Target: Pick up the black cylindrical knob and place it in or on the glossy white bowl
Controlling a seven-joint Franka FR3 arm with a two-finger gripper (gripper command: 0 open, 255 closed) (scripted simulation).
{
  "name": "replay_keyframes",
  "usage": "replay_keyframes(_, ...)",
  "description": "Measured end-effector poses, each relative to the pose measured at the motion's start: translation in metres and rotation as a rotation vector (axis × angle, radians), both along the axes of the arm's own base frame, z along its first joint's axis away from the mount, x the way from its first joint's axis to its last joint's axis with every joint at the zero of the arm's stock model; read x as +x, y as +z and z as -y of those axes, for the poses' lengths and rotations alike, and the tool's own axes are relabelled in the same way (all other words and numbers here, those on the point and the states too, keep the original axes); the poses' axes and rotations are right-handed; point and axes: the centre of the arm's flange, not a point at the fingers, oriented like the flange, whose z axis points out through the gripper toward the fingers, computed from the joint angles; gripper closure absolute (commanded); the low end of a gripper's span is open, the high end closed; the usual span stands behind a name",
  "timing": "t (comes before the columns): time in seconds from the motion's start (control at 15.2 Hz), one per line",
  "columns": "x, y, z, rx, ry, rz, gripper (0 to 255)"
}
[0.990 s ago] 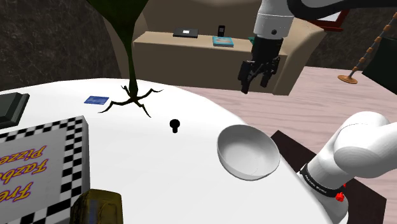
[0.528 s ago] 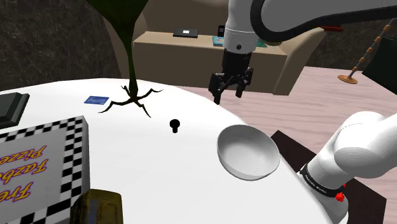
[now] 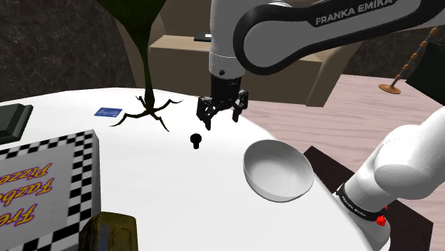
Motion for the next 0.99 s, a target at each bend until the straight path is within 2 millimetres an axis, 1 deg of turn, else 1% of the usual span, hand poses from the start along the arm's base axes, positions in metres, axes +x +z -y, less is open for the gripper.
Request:
replay_keyframes(0.2,0.015,-0.015,-0.032,-0.004,-0.012,0.01,0)
replay_keyframes(0.26,0.023,-0.019,-0.042,-0.004,-0.017,0.014,0)
replay_keyframes(0.4,0.032,-0.025,-0.062,-0.006,-0.025,0.019,0)
replay_keyframes(0.59,0.034,-0.04,-0.068,-0.006,-0.028,0.022,0)
replay_keyframes(0.86,0.034,-0.064,-0.069,-0.006,-0.029,0.022,0)
replay_keyframes(0.99,0.034,-0.068,-0.069,-0.006,-0.029,0.022,0)
